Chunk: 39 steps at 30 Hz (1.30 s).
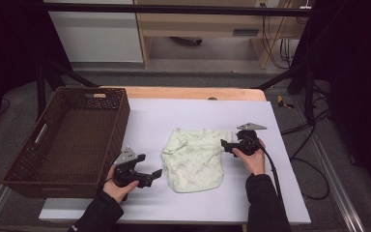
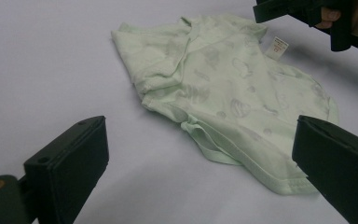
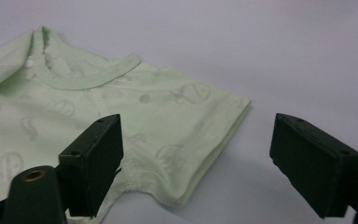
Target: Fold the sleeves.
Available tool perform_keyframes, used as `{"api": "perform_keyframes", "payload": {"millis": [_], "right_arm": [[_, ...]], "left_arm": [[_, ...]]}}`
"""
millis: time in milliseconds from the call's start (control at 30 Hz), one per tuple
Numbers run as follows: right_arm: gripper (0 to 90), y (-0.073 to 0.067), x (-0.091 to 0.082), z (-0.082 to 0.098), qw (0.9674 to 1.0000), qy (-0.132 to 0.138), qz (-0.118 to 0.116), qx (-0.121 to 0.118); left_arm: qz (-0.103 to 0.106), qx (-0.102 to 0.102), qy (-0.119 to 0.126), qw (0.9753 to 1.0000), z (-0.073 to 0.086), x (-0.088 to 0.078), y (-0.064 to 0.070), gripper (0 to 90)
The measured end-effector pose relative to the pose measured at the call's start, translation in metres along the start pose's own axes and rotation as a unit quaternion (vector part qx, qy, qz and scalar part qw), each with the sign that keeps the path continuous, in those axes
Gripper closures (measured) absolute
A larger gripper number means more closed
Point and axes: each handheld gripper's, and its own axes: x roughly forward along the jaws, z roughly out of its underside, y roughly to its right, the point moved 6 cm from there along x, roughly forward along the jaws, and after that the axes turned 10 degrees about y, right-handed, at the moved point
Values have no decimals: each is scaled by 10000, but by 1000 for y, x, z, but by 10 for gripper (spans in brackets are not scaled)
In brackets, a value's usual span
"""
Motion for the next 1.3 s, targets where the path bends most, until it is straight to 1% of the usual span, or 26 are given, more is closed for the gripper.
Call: {"api": "perform_keyframes", "payload": {"millis": [33,167,200,300,333,467,533,633,667,800,967,1000,1100,1200,1300], "right_arm": [[209,0,0,0,10000,2,17,32],[294,2,0,3,9999,-65,97,-6],[331,3,1,4,9999,-101,120,5],[438,3,1,6,9998,-98,151,1],[459,4,2,7,9998,-146,157,39],[501,4,4,10,9996,-255,85,42],[550,3,5,12,9995,-295,77,10],[604,2,5,13,9995,-326,31,37],[629,2,5,13,9995,-319,12,19],[699,2,6,14,9993,-354,-24,88],[751,3,6,16,9992,-389,-8,135],[763,4,6,16,9992,-391,-8,116],[797,4,6,17,9990,-396,-17,195],[854,3,6,17,9991,-388,-26,175],[885,2,4,15,9993,-362,-49,125]], "left_arm": [[1,-2,-1,10000,0,0,0,33],[10,4,-4,10000,0,0,0,33],[11,1,-1,10000,0,0,0,33],[17,-1,4,10000,0,0,0,33],[16,-1,5,10000,0,0,0,33],[10,2,3,10000,0,0,0,33],[13,-4,3,10000,0,0,0,33],[11,-1,-1,10000,1,0,0,33],[16,-6,-2,10000,1,0,0,33],[23,-21,-4,10000,1,1,0,33],[28,-23,-5,10000,1,1,0,33],[30,-23,-5,10000,1,1,0,33],[26,-23,-8,10000,2,1,0,33],[27,-23,-14,10000,2,1,0,33],[27,-24,-17,10000,2,1,0,33]]}}
